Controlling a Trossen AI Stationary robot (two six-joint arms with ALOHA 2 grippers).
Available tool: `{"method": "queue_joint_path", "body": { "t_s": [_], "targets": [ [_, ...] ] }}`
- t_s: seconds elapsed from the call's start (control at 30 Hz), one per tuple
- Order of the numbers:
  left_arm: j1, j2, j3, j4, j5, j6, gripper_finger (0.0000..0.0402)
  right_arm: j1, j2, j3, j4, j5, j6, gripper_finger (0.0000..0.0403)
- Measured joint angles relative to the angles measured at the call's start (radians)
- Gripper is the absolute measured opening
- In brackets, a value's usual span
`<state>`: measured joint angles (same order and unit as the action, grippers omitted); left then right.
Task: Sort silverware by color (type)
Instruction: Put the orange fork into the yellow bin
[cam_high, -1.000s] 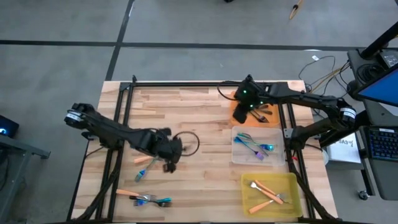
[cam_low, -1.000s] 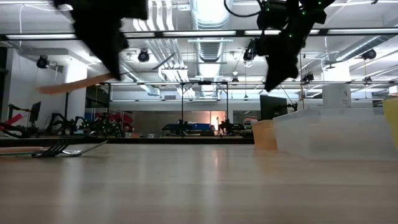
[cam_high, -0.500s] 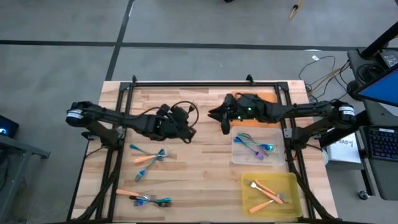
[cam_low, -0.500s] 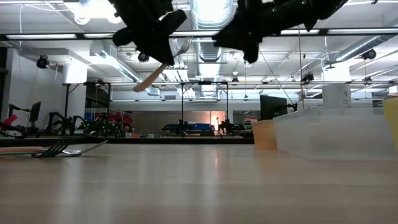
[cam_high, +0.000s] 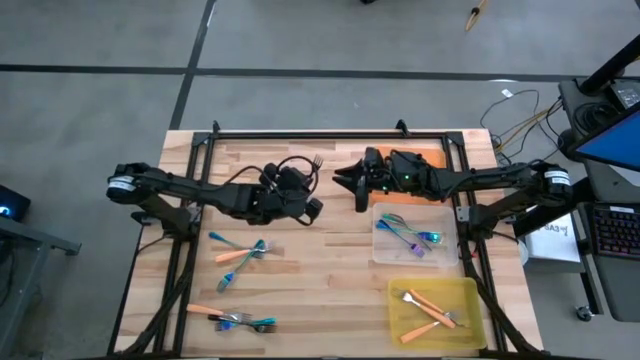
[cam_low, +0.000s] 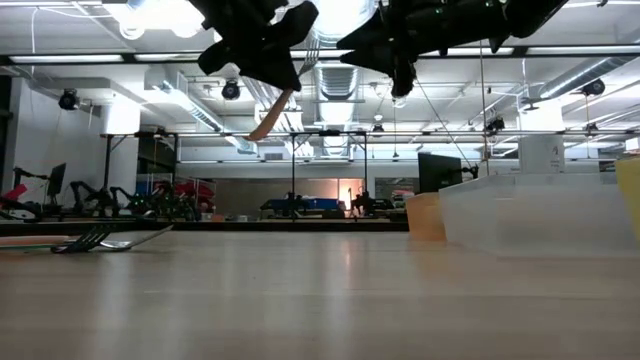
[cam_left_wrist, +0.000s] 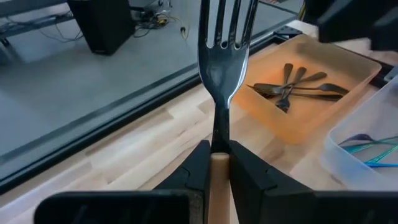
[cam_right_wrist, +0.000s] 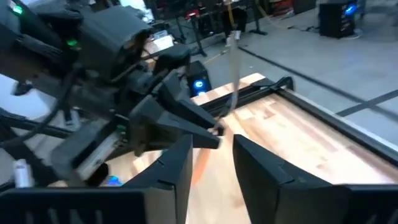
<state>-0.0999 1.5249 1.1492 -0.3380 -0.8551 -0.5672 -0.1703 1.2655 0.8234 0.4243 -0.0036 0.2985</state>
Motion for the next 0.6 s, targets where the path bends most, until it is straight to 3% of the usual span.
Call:
{"method": "queue_joint_path", "body": {
  "t_s": [0.27, 0.6],
  "targets": [
    [-0.001, 0.0, 0.0, 0.032, 0.017, 0.005, 0.0026, 0.0, 0.0, 0.0, -0.006, 0.052, -0.01, 0.0165],
    [-0.001, 0.051, 0.0, 0.115, 0.055, 0.033, 0.0026, 0.0, 0.0, 0.0, 0.01, 0.062, -0.005, 0.0151]
  ]
}}
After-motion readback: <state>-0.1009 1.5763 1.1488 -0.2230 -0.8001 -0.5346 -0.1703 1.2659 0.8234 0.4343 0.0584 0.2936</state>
